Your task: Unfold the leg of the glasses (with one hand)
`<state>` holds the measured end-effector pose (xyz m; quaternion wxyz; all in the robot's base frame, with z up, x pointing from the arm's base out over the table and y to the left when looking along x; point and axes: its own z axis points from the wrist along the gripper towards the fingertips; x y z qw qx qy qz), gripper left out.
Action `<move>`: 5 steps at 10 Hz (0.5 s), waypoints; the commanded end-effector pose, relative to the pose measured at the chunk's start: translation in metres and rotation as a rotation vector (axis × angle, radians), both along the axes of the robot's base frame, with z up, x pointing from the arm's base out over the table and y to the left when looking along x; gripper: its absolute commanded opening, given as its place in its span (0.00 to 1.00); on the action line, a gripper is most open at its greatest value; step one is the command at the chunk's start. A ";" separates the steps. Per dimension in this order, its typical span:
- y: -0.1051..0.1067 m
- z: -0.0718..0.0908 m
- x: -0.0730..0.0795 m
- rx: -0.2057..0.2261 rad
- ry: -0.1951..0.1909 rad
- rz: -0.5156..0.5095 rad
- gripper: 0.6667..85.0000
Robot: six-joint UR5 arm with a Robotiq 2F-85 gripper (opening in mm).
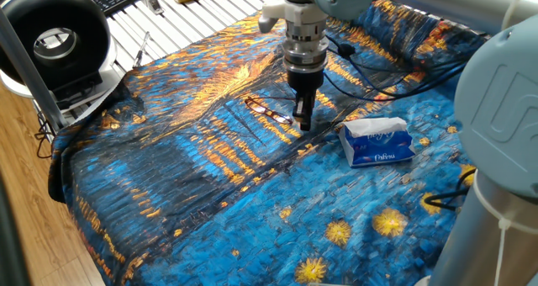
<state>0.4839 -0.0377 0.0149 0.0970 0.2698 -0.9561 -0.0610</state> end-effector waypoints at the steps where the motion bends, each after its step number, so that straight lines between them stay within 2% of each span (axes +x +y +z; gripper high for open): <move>1: 0.000 0.008 0.010 -0.006 -0.016 -0.004 0.00; 5: 0.004 0.019 0.016 -0.026 -0.020 -0.015 0.00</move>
